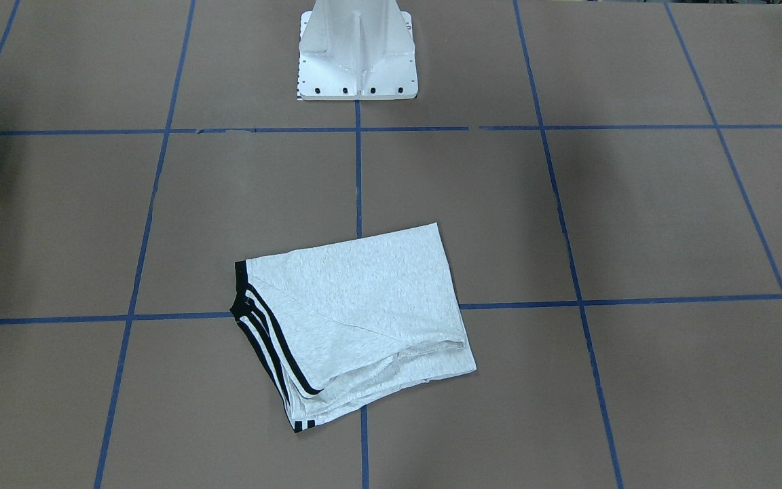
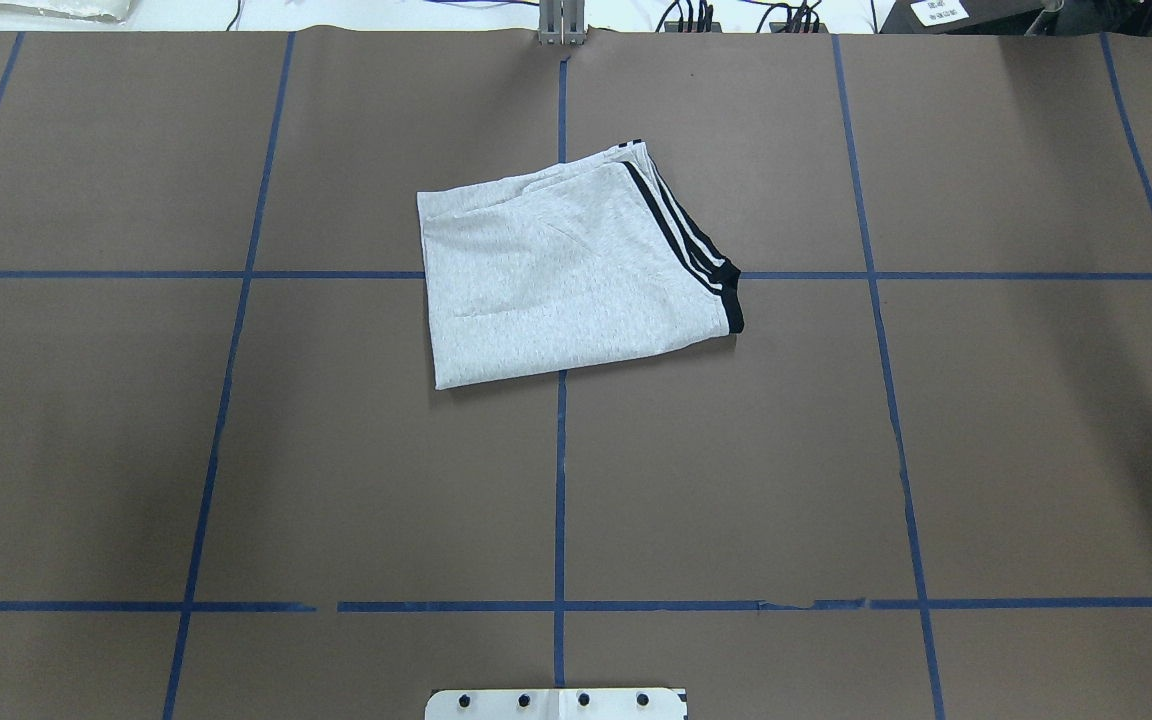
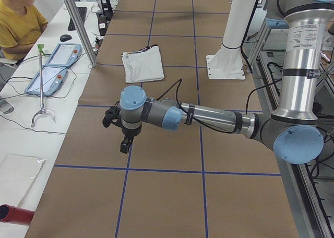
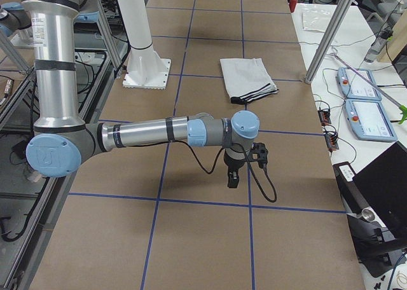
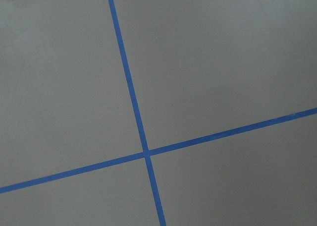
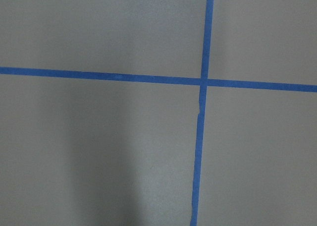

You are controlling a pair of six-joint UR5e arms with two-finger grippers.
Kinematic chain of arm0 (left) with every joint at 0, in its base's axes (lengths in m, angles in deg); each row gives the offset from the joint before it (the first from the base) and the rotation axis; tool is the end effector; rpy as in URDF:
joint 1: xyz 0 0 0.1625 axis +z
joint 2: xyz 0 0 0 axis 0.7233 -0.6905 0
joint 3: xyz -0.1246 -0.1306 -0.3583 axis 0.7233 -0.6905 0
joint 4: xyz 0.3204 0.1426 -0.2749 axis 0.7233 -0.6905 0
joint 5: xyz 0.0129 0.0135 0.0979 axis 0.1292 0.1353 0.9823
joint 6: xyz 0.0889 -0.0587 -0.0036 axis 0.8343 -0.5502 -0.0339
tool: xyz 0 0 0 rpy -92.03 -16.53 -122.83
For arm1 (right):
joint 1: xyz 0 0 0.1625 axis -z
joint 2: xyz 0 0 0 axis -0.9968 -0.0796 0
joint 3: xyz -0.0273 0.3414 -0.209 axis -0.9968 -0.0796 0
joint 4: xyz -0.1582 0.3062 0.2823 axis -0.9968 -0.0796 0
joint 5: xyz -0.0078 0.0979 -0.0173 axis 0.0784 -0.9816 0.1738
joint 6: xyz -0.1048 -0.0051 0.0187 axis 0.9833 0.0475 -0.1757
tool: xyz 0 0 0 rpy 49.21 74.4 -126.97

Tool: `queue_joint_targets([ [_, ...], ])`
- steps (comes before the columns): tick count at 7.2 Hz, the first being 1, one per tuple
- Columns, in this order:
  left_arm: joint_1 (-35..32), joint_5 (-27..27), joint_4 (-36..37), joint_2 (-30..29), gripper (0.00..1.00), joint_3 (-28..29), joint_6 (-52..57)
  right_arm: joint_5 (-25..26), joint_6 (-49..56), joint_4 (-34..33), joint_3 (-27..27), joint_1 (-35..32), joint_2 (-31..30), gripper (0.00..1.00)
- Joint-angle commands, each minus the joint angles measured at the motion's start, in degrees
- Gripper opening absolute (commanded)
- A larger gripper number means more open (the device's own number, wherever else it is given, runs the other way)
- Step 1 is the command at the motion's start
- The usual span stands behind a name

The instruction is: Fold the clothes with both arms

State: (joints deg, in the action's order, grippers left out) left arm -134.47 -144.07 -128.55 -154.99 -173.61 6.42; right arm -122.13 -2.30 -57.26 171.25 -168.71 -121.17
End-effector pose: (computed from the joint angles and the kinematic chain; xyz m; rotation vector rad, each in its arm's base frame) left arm -0.0419 -0.5524 0.5405 0.2887 0.7589 0.1578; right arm -0.0005 -0.5291 0.5749 -0.0226 -0.7413 -0.0625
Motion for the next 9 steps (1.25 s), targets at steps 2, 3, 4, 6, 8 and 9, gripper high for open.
queue_joint_targets([
  [2,0.08,-0.06,-0.09,-0.2,1.0,0.2,-0.14,-0.22,0.03,-0.07,0.11,-0.04,0.03,1.0],
  [3,0.08,-0.06,0.0,-0.2,1.0,-0.23,-0.14,-0.22,0.03,-0.07,0.11,-0.04,0.03,1.0],
  [4,0.08,-0.06,0.0,-0.2,1.0,-0.23,-0.14,-0.22,0.03,-0.07,0.11,-0.04,0.03,1.0],
  [6,0.08,-0.06,-0.09,-0.38,1.0,-0.32,-0.14,-0.31,0.03,-0.07,0.37,-0.04,0.03,1.0],
  [8,0.08,-0.06,-0.09,-0.38,1.0,-0.41,-0.05,-0.66,0.03,-0.07,0.11,-0.04,0.03,1.0],
  [9,0.08,0.03,-0.09,-0.29,1.0,-0.23,-0.05,-2.93,0.03,-0.07,-0.24,-0.04,-0.58,1.0],
])
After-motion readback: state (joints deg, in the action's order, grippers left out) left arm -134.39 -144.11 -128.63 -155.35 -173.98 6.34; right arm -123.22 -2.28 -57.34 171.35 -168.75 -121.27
